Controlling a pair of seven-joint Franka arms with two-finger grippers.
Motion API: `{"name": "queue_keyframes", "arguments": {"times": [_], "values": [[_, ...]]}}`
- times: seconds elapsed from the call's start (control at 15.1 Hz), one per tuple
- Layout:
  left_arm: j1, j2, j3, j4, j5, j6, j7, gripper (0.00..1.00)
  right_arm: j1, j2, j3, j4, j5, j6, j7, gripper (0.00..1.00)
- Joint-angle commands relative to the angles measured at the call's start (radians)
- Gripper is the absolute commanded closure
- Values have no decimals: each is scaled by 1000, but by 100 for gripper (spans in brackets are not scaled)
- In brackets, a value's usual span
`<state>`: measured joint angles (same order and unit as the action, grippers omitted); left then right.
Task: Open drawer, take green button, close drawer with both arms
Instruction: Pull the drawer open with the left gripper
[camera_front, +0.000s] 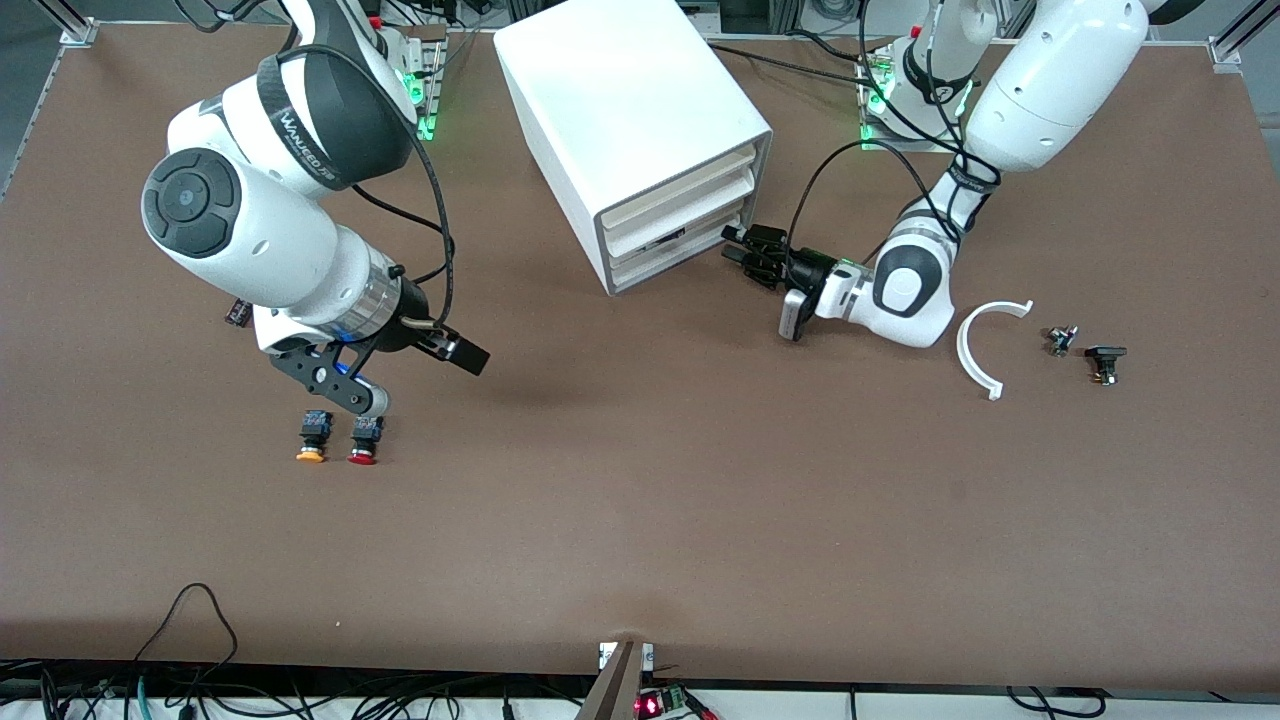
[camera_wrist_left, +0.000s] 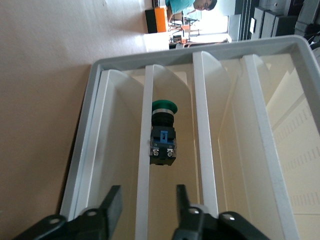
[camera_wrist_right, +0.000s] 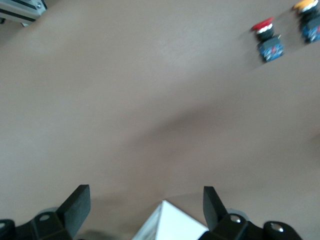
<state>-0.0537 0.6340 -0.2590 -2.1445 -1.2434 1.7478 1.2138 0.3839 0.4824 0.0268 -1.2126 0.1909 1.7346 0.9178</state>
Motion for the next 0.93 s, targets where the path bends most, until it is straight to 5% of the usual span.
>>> {"name": "queue_keyframes", "arguments": {"times": [0.0,0.73,0.86], "values": [[-35,-7,3,-28,-31,12,41,56,7,41,-4,67,59,16,101,0],[-92,-7,1,-86,-96,65,41,57,44,65,-2,90,119,102,294,0],[-100,-8,1,-90,-99,73,43,96,47,85,-2,116,131,105,338,0]]}}
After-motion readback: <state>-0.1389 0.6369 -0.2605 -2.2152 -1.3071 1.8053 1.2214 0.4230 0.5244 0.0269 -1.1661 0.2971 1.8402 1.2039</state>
